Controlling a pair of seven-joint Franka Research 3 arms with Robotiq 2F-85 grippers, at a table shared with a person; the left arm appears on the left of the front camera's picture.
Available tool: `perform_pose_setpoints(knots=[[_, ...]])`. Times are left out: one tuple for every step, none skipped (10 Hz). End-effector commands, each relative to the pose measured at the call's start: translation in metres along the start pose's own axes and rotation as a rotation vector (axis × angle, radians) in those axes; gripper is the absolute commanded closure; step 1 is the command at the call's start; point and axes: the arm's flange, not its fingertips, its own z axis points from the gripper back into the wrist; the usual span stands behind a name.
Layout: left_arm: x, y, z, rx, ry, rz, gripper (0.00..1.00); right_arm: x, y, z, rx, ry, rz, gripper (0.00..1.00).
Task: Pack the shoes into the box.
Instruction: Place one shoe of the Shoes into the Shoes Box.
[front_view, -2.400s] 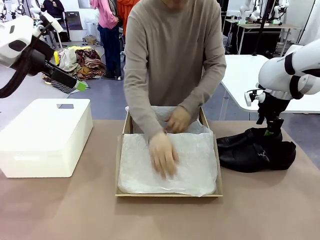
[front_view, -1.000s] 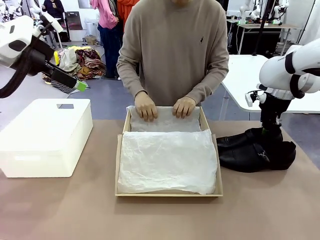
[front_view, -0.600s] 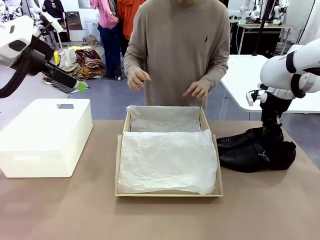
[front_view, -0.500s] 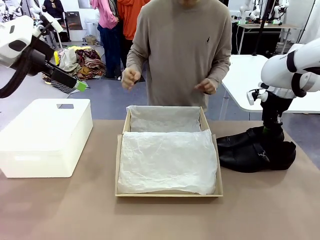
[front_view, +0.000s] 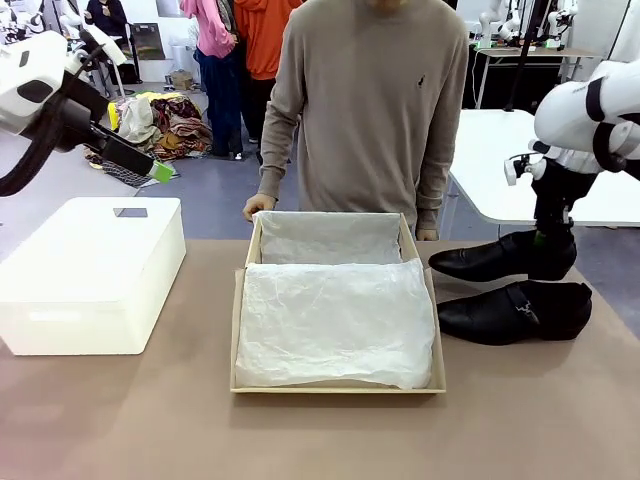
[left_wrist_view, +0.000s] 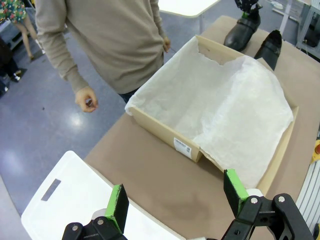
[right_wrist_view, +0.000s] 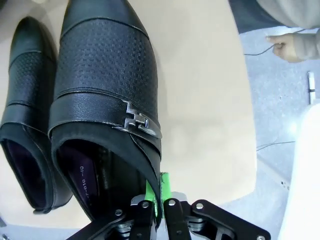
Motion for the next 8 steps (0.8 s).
perform_pose_setpoints(knots=[[-0.002,0.000,-0.001,-0.010,-0.010,-0.002,0.00,0.004,-0.015,0.028,0.005,0.017,-0.038,1.00],[-0.002,0.000,-0.001,-0.010,-0.010,-0.002,0.00,0.007,-0.016,0.042,0.012,0.027,-0.051,1.00],[-0.002,0.000,-0.001,-0.010,-0.010,-0.002,0.00,0.016,-0.014,0.059,0.023,0.036,-0.069,1.00],[-0.002,0.000,-0.001,-0.010,-0.010,-0.002,0.00,0.024,-0.011,0.076,0.037,0.043,-0.080,1.00],[-0.002,0.000,-0.001,-0.010,-0.010,-0.002,0.00,0.034,-0.004,0.092,0.037,0.053,-0.085,1.00],[-0.002,0.000,-0.001,-0.010,-0.010,-0.002,0.00,0.045,0.004,0.107,0.032,0.053,-0.085,1.00],[-0.002,0.000,-0.001,-0.010,-0.010,-0.002,0.00,0.055,0.014,0.121,0.016,0.054,-0.079,1.00],[-0.002,0.000,-0.001,-0.010,-0.010,-0.002,0.00,0.069,0.025,0.132,0.011,0.057,-0.073,1.00]])
